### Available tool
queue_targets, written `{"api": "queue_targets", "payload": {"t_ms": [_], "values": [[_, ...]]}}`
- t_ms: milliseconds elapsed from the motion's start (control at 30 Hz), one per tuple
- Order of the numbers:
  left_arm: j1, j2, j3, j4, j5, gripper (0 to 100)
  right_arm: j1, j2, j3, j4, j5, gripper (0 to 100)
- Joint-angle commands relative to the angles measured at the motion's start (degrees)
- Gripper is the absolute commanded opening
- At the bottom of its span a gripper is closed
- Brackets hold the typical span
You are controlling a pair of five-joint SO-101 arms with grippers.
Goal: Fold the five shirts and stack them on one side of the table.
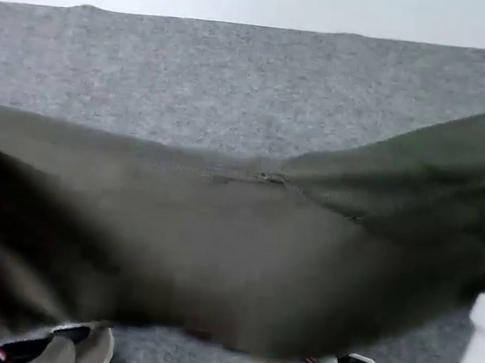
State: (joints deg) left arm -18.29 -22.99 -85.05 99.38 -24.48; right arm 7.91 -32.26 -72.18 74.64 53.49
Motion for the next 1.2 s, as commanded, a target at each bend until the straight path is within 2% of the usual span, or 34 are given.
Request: {"api": "queue_targets", "payload": {"t_ms": [0, 167, 367, 500, 733, 833, 900, 1100, 1167], "values": [[-0.53, 1.05, 3.91, 1.05, -0.62, 0, 0.75, 1.27, 4.13, 0.04, 0.62, 1.0], [-0.53, 2.11, 20.53, 1.05, -0.62, 0, 0.48, 2.33, 15.03, -0.31, -0.79, 1.0], [-0.26, 2.2, 54.2, -1.05, -0.79, 0, -0.48, 2.42, 34.99, -4.0, -6.77, 1.0], [-0.44, 2.11, 77.76, -12.4, -0.88, 0, -2.86, 2.33, 50.46, -9.63, -6.77, 1.0], [-0.35, 2.11, 107.56, -40.88, -0.88, 0, -5.67, 2.33, 76.84, -28.88, -6.77, 1.0], [-0.26, 2.11, 114.68, -52.66, -0.88, 0, -6.55, 1.89, 86.24, -37.05, -6.68, 1.0], [-0.26, 2.11, 116.79, -57.05, -0.88, 0, -7.34, 1.71, 89.85, -39.43, -6.68, 1.0], [-0.97, 1.58, 117.67, -57.67, -0.88, 0, -8.66, 1.8, 92.75, -39.25, -6.68, 1.0], [-2.73, 1.76, 117.67, -54.59, -0.79, 0, -8.75, 2.07, 93.27, -37.85, -7.03, 1.0]]}}
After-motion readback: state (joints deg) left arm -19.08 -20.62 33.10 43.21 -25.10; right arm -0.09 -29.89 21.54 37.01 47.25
